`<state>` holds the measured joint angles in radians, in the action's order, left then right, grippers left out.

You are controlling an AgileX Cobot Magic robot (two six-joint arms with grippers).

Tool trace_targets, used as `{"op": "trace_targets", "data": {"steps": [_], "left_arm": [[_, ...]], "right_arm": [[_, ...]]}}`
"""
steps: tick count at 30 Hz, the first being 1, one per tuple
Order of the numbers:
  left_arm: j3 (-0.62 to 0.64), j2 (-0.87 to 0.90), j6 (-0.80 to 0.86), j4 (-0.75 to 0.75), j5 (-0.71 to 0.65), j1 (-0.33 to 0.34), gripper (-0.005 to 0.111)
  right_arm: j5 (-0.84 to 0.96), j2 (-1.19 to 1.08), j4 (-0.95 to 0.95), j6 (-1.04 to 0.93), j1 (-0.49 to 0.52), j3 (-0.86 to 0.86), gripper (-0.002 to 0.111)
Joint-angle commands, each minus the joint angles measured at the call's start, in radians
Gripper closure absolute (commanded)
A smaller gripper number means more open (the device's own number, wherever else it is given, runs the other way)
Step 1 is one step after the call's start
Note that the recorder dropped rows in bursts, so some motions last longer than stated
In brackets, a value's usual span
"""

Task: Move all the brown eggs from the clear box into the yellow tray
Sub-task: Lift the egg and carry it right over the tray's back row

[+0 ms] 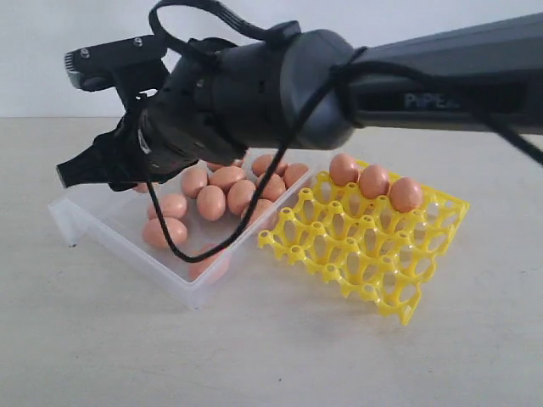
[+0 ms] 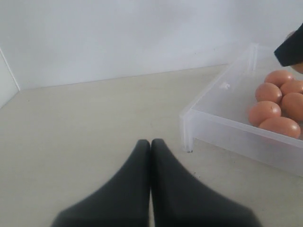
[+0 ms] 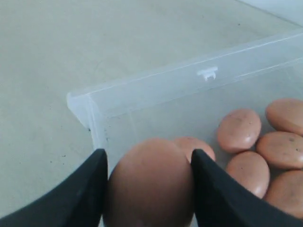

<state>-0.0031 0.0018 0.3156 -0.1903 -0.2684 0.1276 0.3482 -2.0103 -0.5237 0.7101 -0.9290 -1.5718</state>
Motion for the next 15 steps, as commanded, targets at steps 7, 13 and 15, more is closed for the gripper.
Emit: {"op": "trace_targets", "data": {"steps": [7,13,15], "left_arm": [[0.003,-0.002,-0.009,-0.004,0.007,0.001,0.111],[0.003,-0.002,-0.009,-0.004,0.007,0.001,0.111],[0.003,-0.002,-0.009,-0.004,0.007,0.001,0.111]], "right_arm": [[0.392,0.398,-0.994,0.908,0.018,0.488,0.109],[-0.143,0.703,-1.109,1.008,0.35,0.562,0.109],[-0.54,0.724,-1.1,1.011,0.634,0.562,0.109]]}}
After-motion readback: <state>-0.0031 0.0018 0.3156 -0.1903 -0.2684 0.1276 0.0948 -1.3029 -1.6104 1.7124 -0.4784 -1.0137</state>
